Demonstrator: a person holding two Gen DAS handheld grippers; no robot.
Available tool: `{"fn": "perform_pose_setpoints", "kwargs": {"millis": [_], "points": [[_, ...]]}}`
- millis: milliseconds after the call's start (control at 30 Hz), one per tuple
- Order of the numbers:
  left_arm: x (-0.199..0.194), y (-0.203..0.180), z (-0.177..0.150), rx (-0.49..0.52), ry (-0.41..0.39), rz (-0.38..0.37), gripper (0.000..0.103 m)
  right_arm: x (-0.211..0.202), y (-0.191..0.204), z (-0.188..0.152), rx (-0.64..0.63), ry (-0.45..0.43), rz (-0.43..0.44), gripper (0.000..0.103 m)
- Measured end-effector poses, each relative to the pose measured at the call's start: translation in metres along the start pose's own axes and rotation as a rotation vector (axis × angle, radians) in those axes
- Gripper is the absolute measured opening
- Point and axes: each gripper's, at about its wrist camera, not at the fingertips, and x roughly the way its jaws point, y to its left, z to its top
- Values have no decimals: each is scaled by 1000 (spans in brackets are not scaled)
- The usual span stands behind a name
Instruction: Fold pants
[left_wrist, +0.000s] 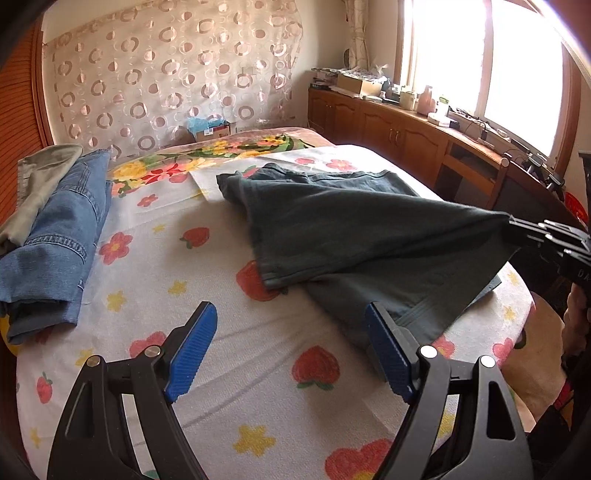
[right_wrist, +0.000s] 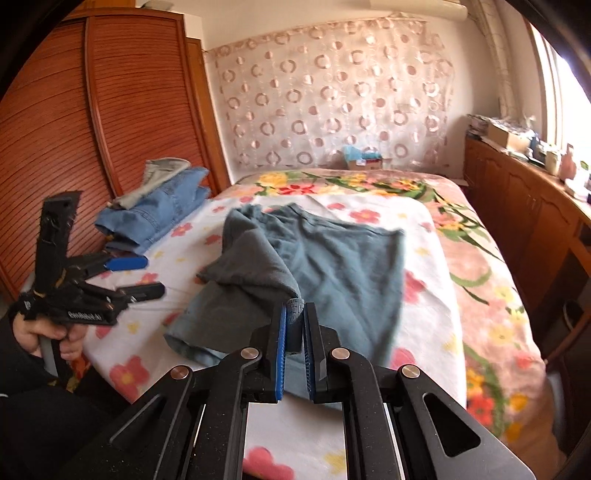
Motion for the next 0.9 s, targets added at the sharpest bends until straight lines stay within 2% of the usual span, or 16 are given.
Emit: {"fn": "perform_pose_setpoints", "kwargs": {"millis": [167, 400, 800, 900], "points": [[2, -4, 0, 9, 6, -1, 83, -4, -6, -8, 40, 24, -26, 9], [4, -4, 0, 10, 9, 0, 83, 11, -6, -9, 61, 88, -56, 9], [5, 0, -1, -3, 6, 10, 83, 3, -21, -13, 80, 95, -63, 9], [5, 3, -1, -10, 1, 13, 83, 3, -22, -13, 75, 91, -72, 16]]}}
